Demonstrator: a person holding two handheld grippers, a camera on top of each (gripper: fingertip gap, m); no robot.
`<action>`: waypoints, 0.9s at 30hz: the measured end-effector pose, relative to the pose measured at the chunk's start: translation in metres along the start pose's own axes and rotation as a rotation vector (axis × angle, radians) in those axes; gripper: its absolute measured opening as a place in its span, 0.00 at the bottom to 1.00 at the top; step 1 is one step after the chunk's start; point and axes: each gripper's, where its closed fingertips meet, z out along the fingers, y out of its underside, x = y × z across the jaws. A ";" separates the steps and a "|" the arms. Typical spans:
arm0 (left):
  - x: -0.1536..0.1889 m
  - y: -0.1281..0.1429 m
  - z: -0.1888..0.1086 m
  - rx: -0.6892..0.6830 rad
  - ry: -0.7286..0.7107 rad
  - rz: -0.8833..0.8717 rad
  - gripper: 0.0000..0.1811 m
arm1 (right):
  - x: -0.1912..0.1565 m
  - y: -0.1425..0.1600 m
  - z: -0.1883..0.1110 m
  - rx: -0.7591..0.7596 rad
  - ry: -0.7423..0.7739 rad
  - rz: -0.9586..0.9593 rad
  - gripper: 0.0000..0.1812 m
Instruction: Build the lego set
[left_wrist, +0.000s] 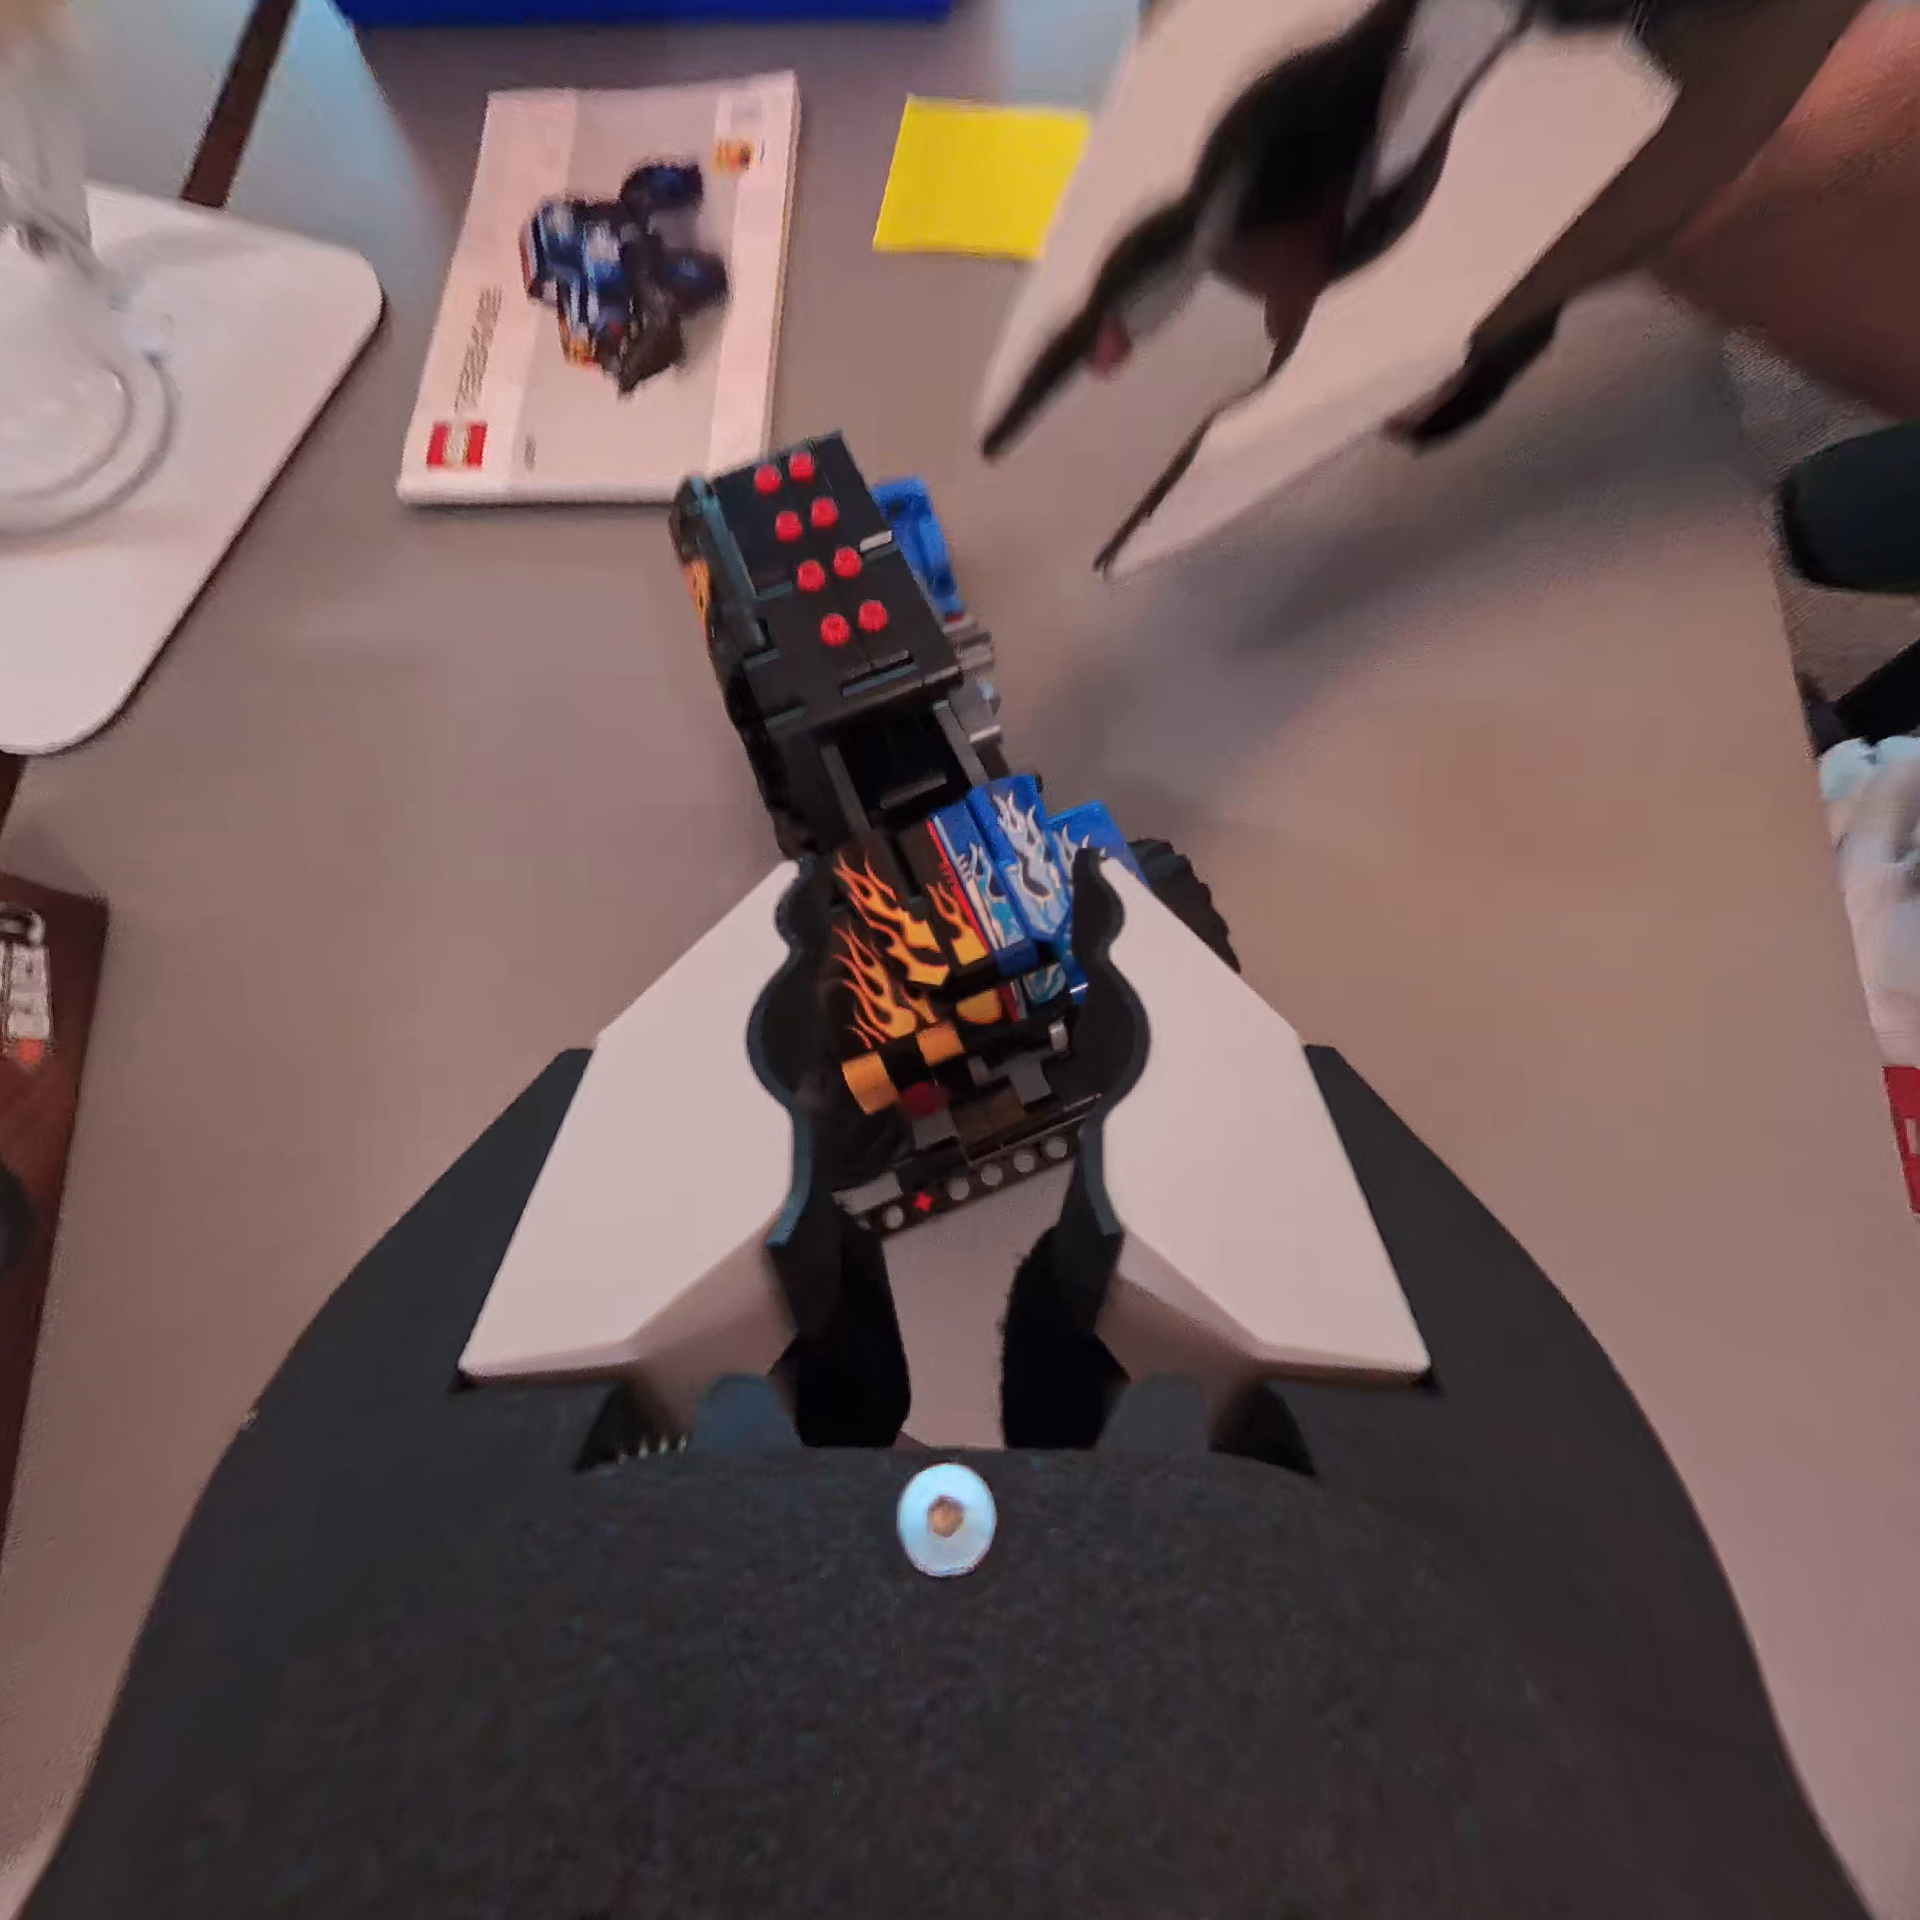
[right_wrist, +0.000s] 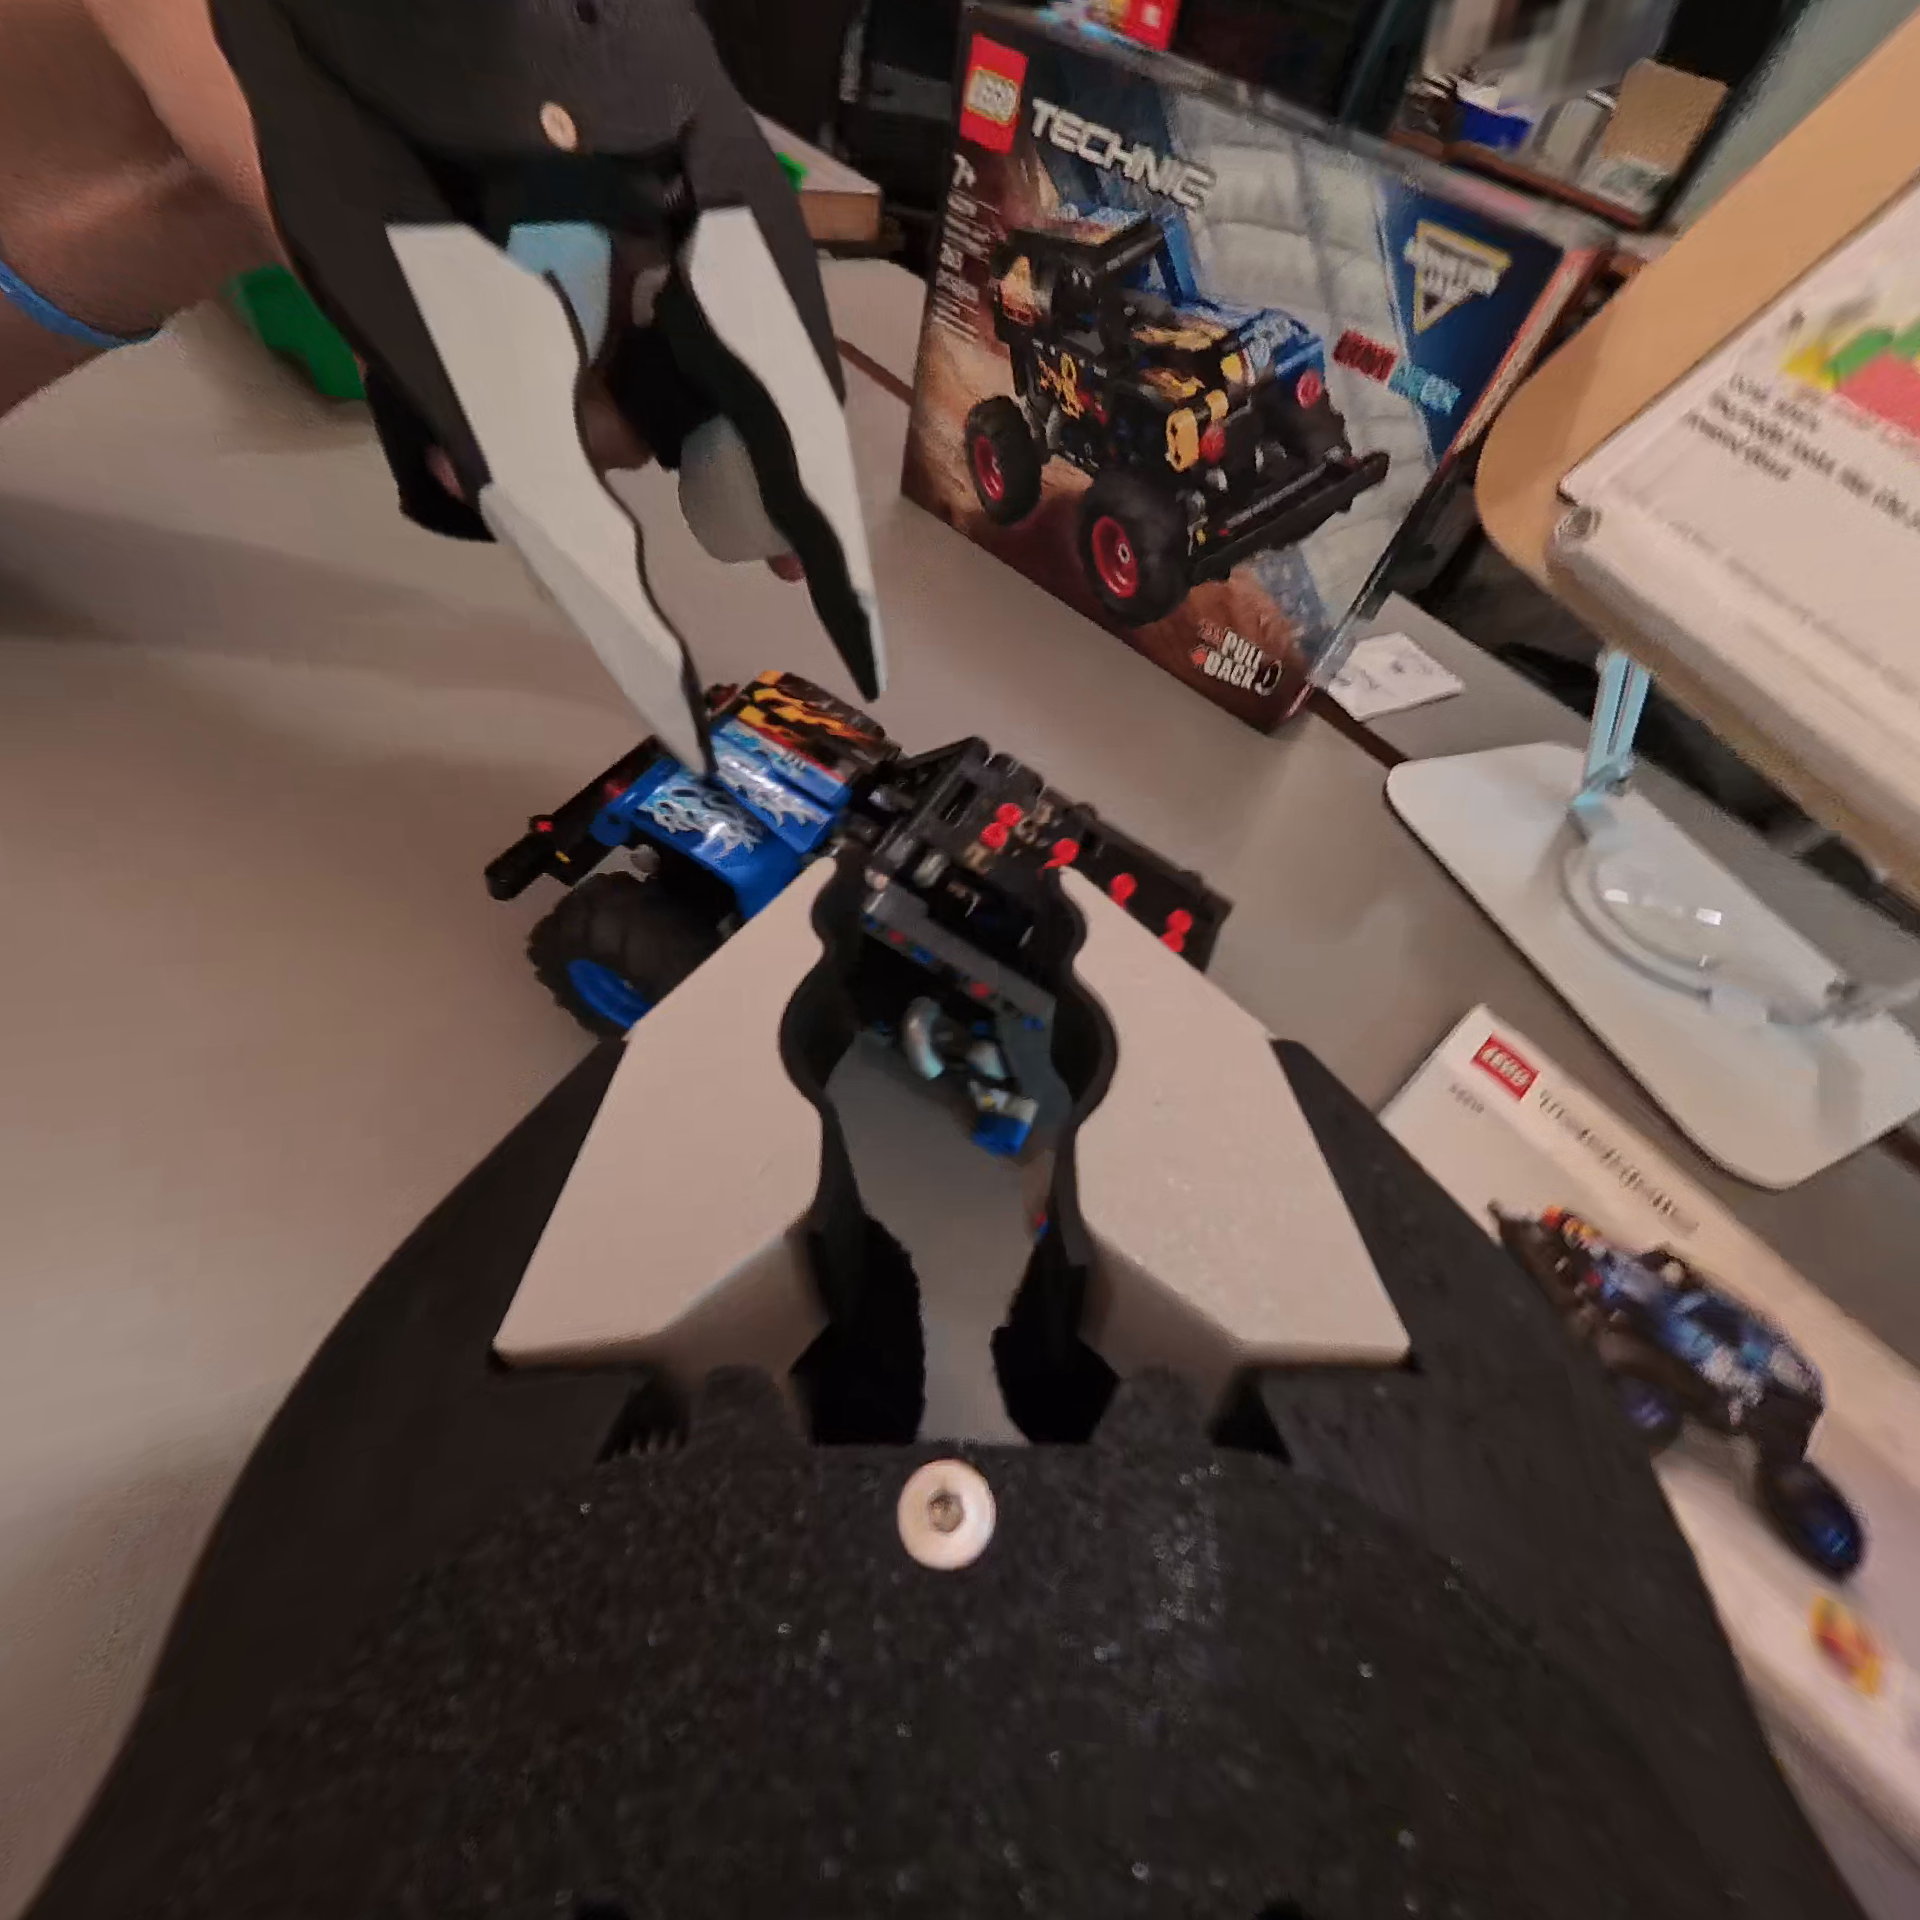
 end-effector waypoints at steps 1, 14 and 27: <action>0.000 0.004 0.003 -0.037 -0.022 -0.007 0.24 | 0.006 -0.003 0.002 -0.002 -0.030 -0.030 0.22; -0.001 -0.003 -0.002 -0.194 -0.165 0.011 0.01 | 0.008 0.018 0.048 -0.051 -0.147 -0.347 0.22; -0.015 -0.007 -0.003 0.160 -0.222 -0.171 0.34 | 0.008 0.015 0.045 0.002 -0.071 -0.340 0.20</action>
